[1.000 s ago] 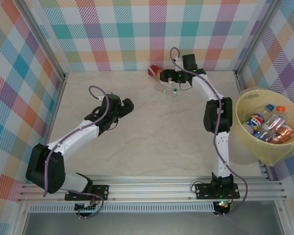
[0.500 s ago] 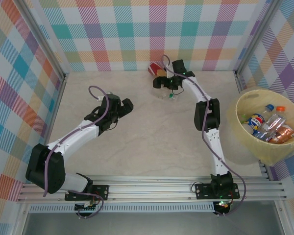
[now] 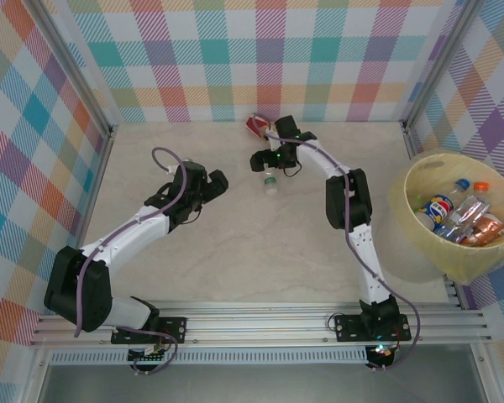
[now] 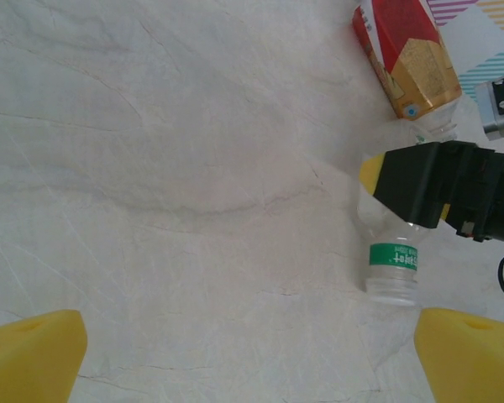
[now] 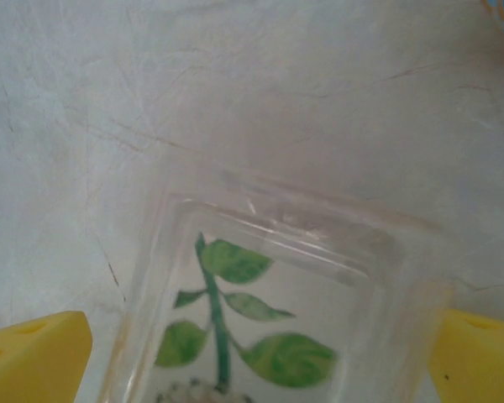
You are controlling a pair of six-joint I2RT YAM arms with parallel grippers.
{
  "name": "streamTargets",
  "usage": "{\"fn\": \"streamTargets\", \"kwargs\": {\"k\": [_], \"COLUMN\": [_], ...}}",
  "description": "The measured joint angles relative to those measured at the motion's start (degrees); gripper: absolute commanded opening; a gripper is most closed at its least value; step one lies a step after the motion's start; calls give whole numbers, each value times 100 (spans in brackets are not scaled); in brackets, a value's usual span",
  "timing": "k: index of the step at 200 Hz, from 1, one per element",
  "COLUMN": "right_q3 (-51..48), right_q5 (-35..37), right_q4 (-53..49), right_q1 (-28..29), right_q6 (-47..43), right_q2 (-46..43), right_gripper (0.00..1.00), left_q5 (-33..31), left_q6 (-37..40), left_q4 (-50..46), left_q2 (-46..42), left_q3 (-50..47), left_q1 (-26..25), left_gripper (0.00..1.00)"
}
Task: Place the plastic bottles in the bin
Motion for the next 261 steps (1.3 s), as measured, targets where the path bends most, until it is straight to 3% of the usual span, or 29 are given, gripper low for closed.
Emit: {"fn": "streamTargets", "kwargs": {"k": [12, 49, 69, 108, 177, 261], "right_q3": [-7, -39, -92, -645, -2332, -3746], "right_q5": [249, 911, 1056, 1231, 1344, 1637], "right_q4": [-13, -107, -127, -33, 673, 1239], "right_q1": [85, 267, 289, 289, 264, 26], "right_q6": [-87, -203, -203, -195, -356, -365], "right_q2": [0, 0, -35, -531, -2726, -4597], "right_gripper": [97, 74, 68, 62, 52, 48], "left_q5": [-2, 0, 0, 2, 17, 129], "left_q6": [0, 2, 0, 0, -2, -90], "left_q4": [0, -2, -2, -9, -4, 15], "left_q2": [4, 20, 70, 90, 90, 90], "left_q3": [0, 0, 0, 0, -68, -70], "left_q1": [0, 0, 0, 0, 0, 0], "left_gripper": [100, 100, 100, 100, 100, 100]}}
